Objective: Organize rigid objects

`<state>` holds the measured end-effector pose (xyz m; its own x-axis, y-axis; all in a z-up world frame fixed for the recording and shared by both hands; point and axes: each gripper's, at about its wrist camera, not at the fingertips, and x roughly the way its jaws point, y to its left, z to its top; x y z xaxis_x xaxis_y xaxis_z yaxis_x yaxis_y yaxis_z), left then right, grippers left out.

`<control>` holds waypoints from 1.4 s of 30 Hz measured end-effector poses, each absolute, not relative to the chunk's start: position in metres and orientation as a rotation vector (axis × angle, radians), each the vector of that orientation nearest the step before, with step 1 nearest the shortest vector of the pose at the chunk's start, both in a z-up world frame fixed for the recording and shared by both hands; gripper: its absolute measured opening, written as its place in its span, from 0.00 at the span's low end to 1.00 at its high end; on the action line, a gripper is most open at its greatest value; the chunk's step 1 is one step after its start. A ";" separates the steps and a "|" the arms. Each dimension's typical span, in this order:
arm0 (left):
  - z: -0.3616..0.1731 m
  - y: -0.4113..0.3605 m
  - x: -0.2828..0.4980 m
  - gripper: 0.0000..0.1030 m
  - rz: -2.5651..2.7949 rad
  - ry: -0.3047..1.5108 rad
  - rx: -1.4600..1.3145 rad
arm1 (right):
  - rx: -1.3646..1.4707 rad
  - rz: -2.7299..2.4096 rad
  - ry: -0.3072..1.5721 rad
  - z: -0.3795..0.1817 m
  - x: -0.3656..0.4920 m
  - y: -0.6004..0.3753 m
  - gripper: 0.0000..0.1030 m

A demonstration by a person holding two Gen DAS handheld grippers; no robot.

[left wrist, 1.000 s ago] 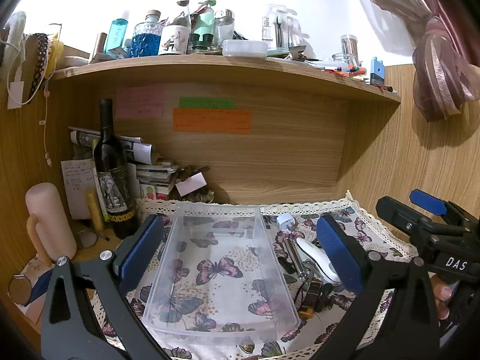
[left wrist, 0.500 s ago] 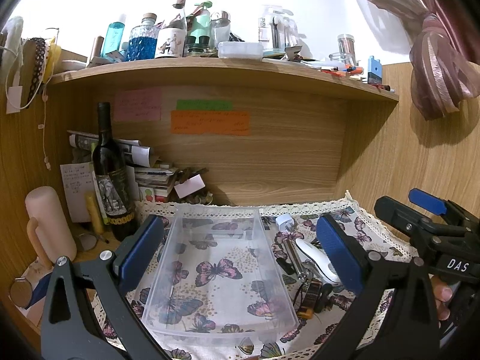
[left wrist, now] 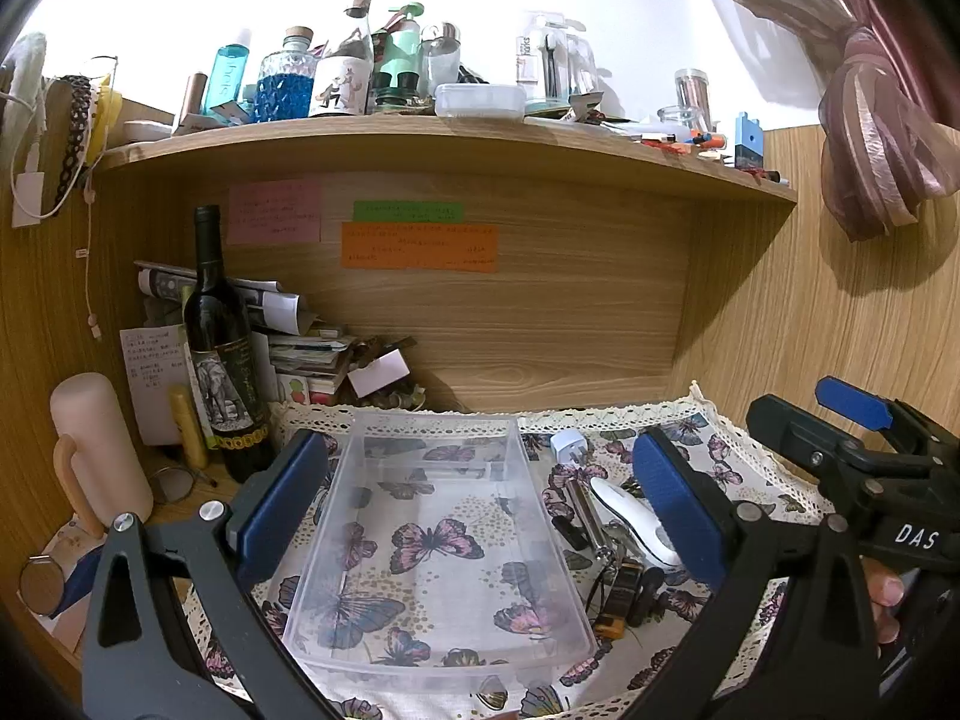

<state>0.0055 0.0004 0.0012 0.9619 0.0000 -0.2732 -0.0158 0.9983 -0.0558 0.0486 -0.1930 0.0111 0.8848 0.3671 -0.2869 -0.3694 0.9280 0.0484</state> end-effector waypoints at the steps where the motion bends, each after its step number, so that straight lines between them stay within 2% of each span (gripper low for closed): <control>1: 0.001 0.000 0.005 1.00 0.008 0.276 -0.058 | -0.008 0.383 0.297 0.011 0.049 -0.193 1.00; 30: 0.000 -0.001 0.006 1.00 0.000 0.276 -0.057 | -0.010 0.384 0.300 0.010 0.049 -0.192 1.00; 42: -0.014 0.025 0.031 1.00 -0.017 0.396 -0.100 | -0.029 0.377 0.333 0.000 0.062 -0.190 1.00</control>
